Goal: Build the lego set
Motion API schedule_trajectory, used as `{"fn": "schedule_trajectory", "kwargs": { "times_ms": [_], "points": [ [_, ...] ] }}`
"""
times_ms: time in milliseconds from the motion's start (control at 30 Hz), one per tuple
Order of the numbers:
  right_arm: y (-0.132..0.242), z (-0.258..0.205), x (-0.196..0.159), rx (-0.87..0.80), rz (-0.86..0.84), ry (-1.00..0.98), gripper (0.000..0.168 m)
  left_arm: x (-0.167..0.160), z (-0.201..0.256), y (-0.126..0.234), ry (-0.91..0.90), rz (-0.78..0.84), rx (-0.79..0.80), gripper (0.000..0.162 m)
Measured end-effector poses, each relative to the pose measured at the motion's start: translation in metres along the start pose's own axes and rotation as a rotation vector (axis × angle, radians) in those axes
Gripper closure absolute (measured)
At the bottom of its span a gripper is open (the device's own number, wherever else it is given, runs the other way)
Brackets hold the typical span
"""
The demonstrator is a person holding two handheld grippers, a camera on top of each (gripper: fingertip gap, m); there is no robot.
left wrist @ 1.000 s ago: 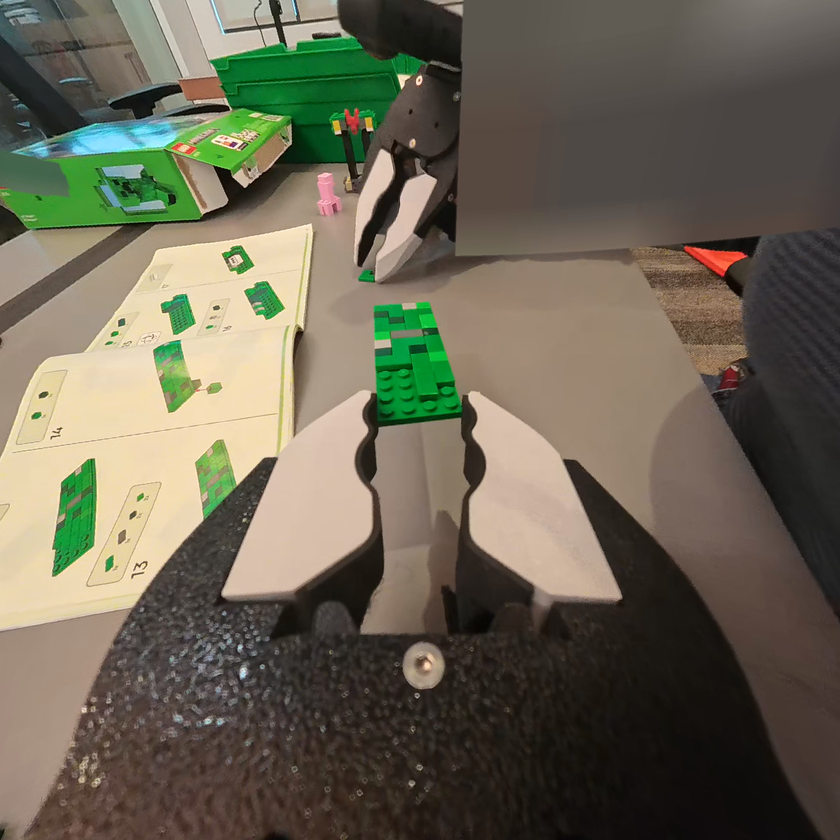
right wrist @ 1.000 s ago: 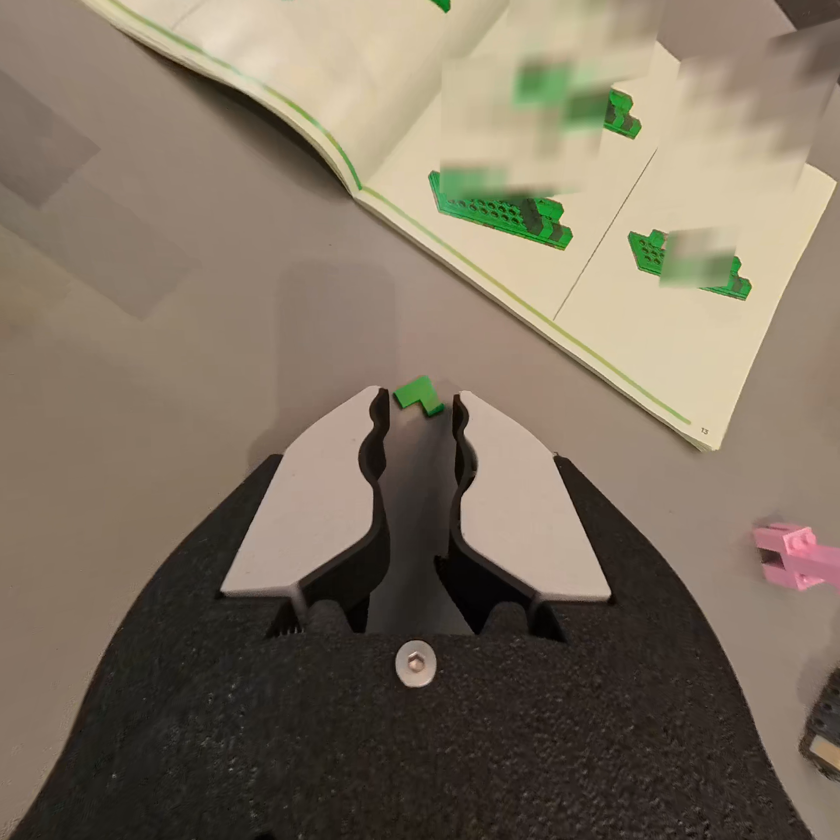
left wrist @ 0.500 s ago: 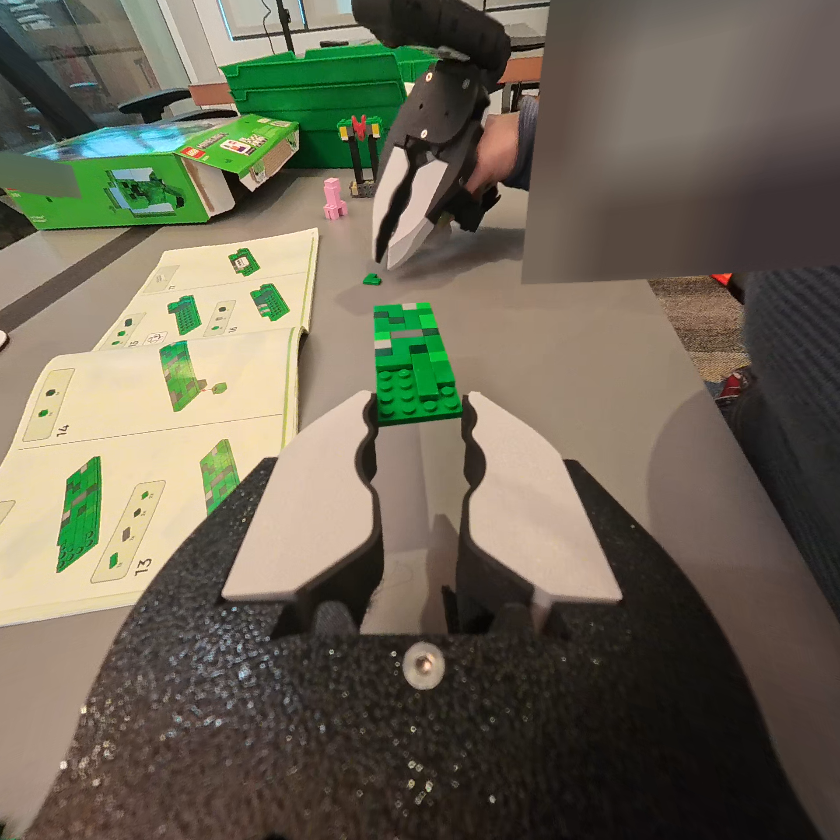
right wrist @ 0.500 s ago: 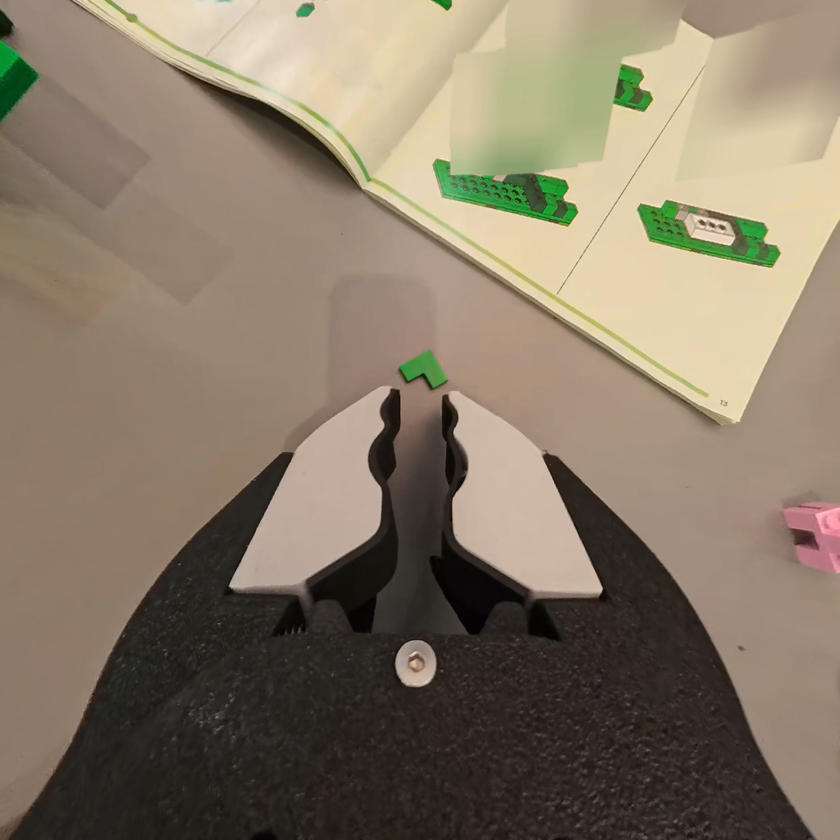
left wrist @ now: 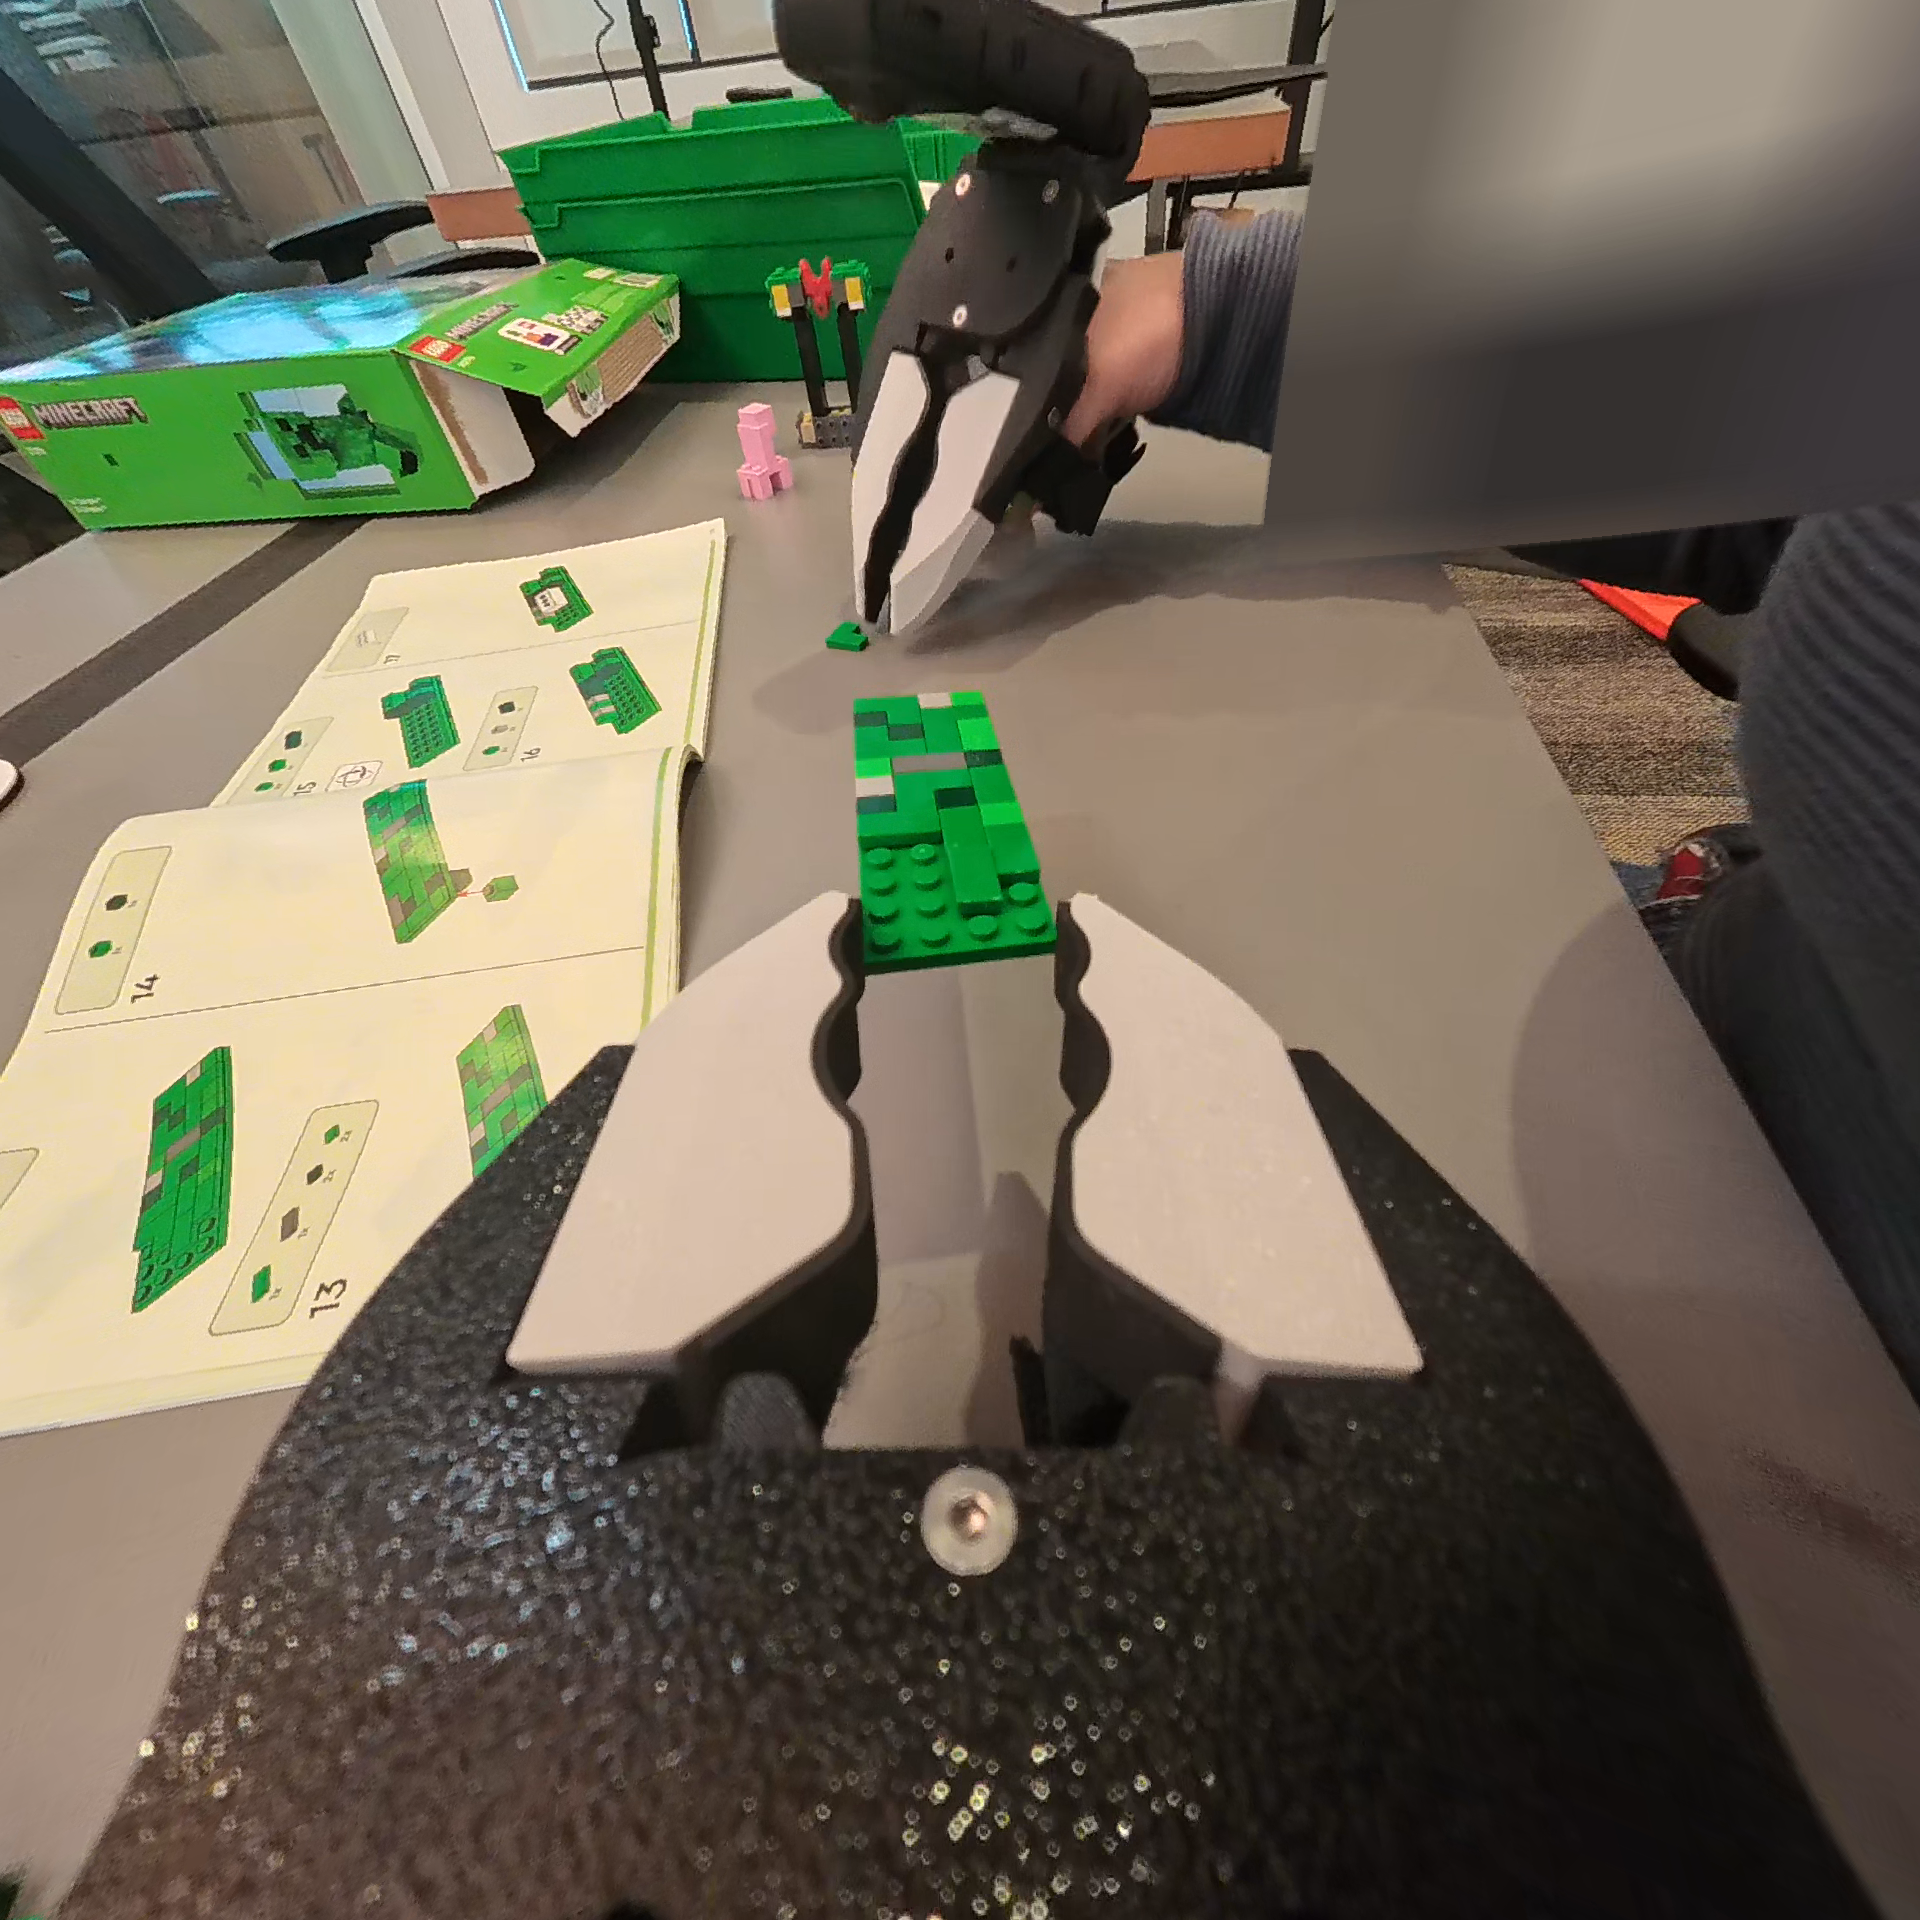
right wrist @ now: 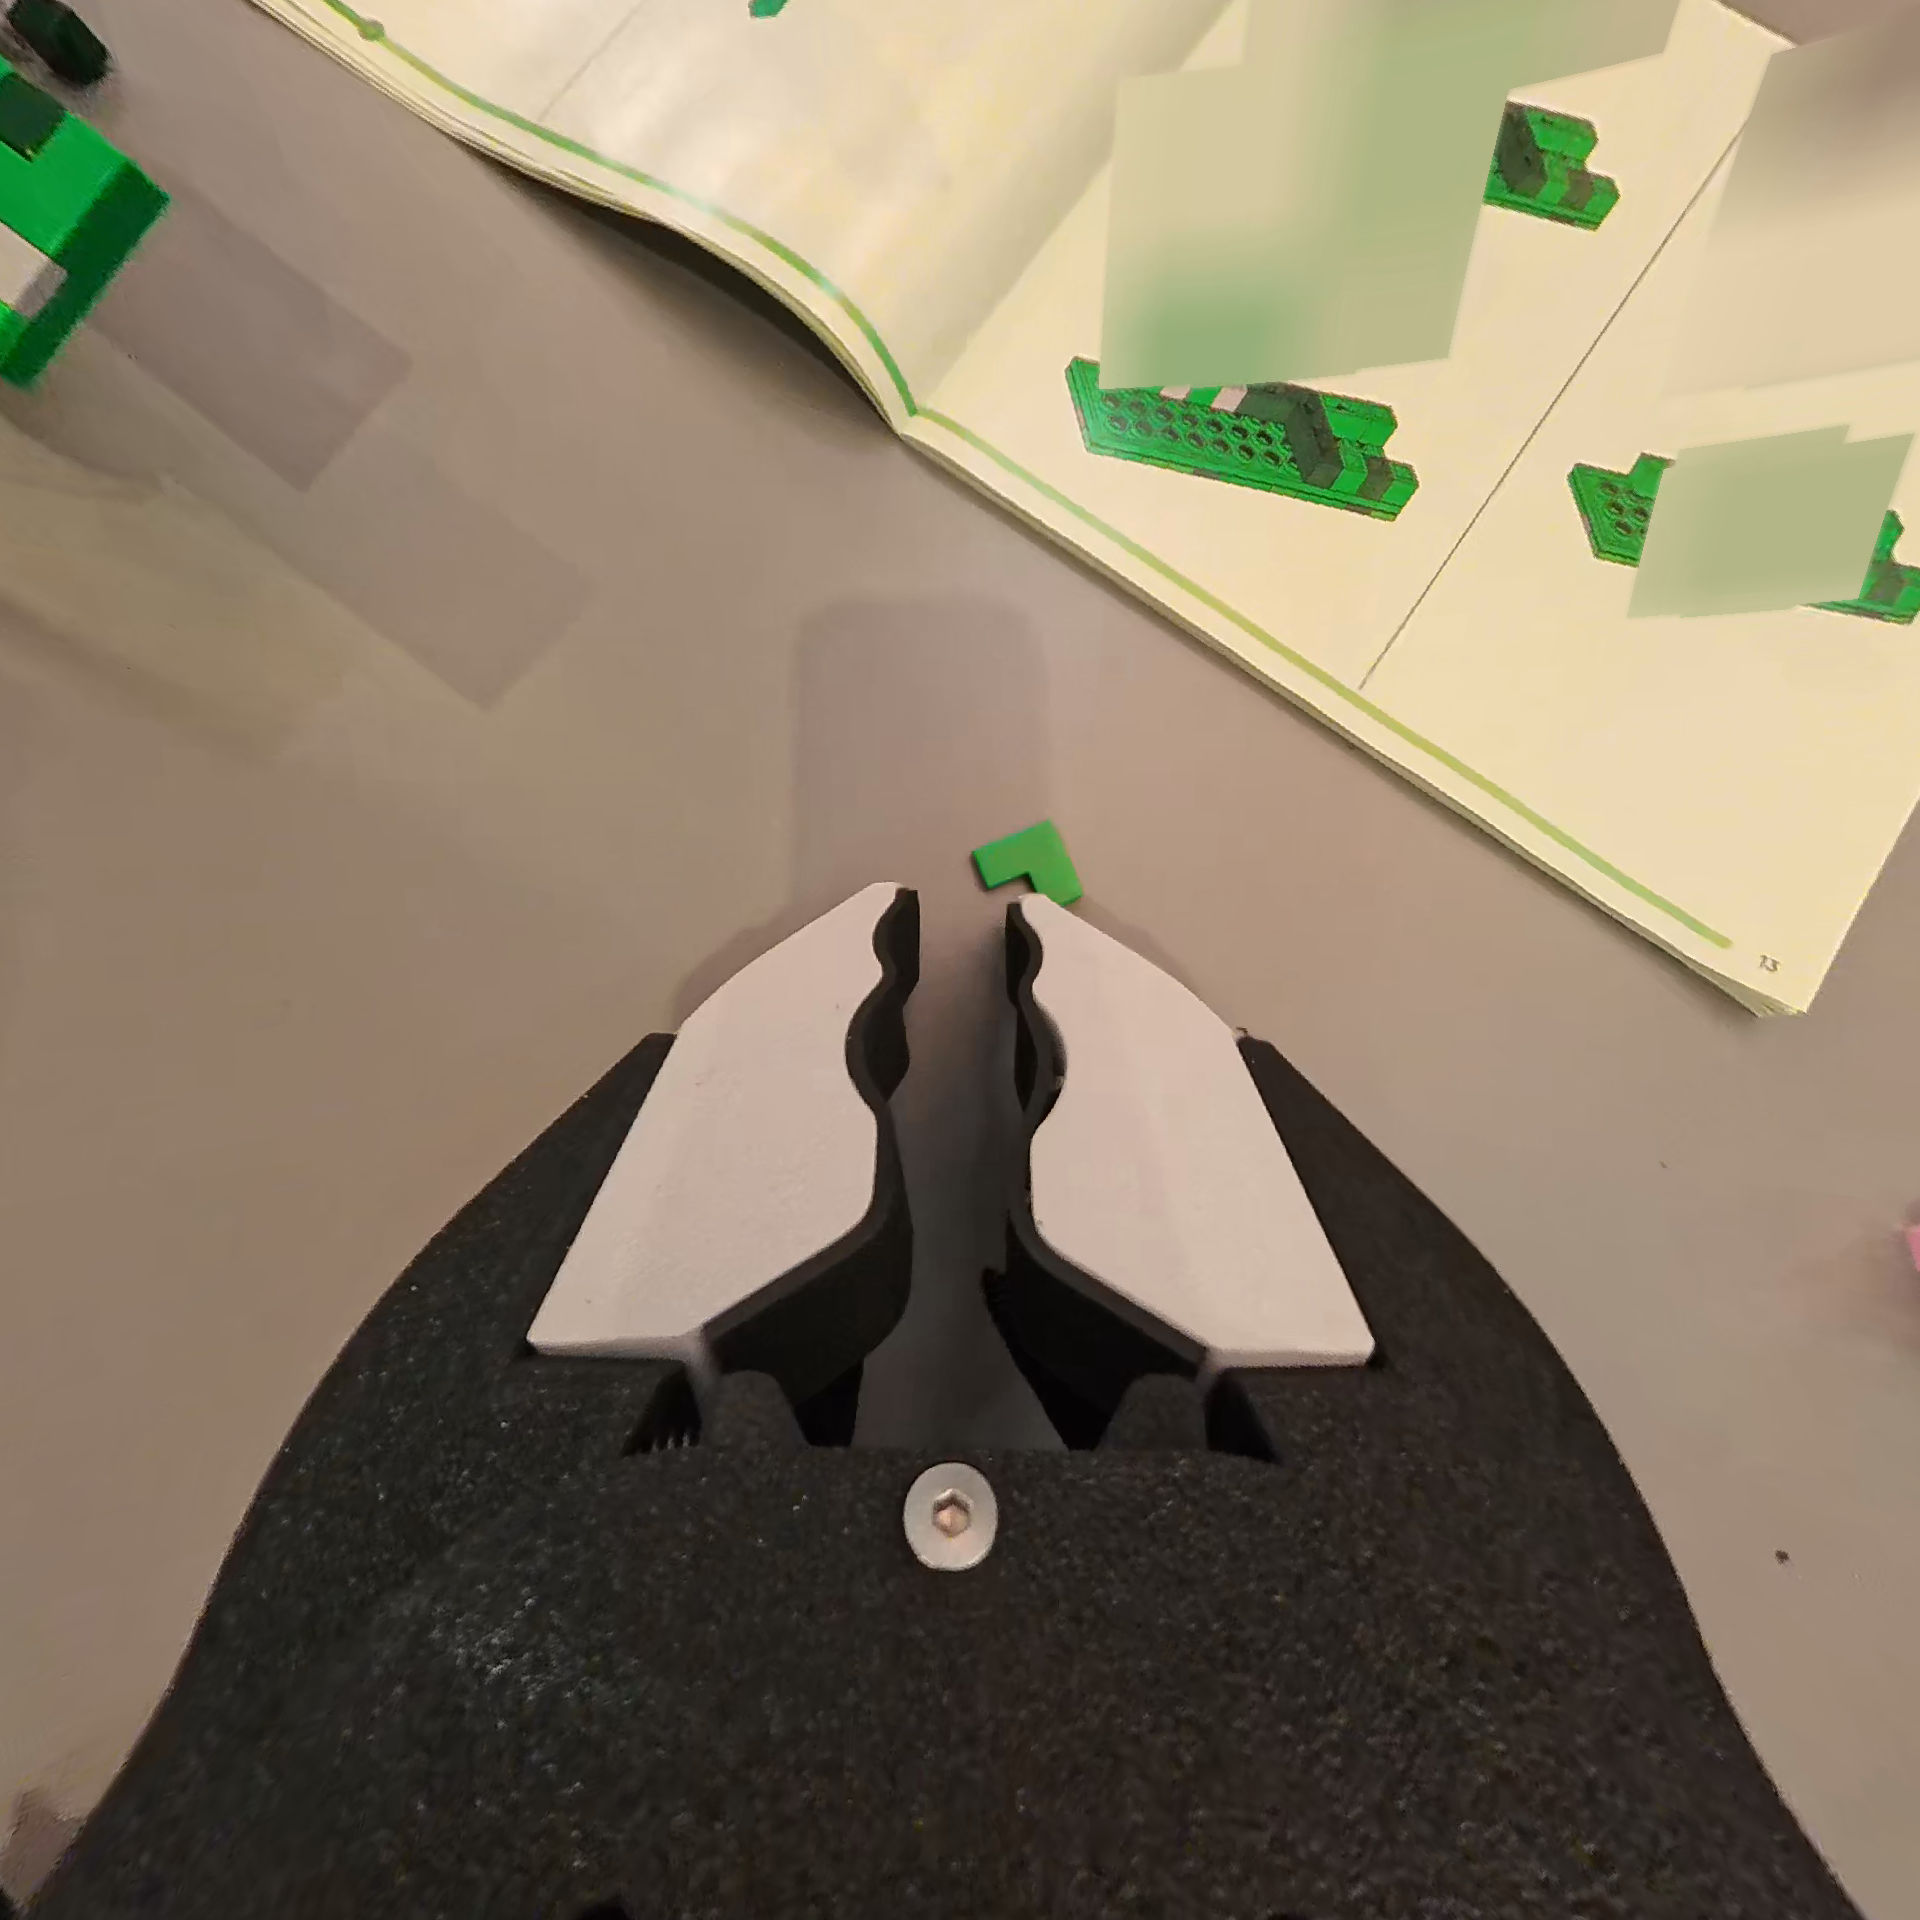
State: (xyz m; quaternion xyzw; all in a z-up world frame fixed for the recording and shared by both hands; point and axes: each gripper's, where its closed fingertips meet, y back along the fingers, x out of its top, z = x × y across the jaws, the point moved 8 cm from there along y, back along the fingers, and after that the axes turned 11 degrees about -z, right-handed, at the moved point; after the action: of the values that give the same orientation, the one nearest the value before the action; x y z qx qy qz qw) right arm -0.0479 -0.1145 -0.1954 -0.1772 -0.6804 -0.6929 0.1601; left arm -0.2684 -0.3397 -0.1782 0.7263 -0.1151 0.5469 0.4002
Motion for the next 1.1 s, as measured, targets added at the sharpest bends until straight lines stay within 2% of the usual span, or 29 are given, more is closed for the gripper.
{"fn": "schedule_trajectory", "kwargs": {
  "times_ms": [233, 367, 733, 933, 1100],
  "points": [
    [-0.007, -0.011, 0.014, 0.087, 0.035, 0.051, 0.147, 0.0, 0.0, -0.001, -0.006, -0.006, 0.001, 0.127],
    [0.006, -0.001, 0.018, -0.012, 0.083, 0.058, 0.149, 0.0, 0.0, -0.001, -0.006, -0.006, 0.001, 0.127],
    [-0.008, 0.015, 0.007, -0.011, -0.025, 0.022, 0.148, 0.0, 0.001, -0.001, -0.012, -0.01, 0.003, 0.127],
    [-0.007, 0.003, 0.008, -0.013, -0.032, 0.004, 0.146, 0.0, 0.0, -0.001, -0.012, -0.01, 0.004, 0.127],
    [-0.001, -0.014, 0.011, 0.085, 0.019, 0.033, 0.146, -0.001, 0.001, -0.002, -0.013, -0.011, 0.004, 0.127]
  ]
}}
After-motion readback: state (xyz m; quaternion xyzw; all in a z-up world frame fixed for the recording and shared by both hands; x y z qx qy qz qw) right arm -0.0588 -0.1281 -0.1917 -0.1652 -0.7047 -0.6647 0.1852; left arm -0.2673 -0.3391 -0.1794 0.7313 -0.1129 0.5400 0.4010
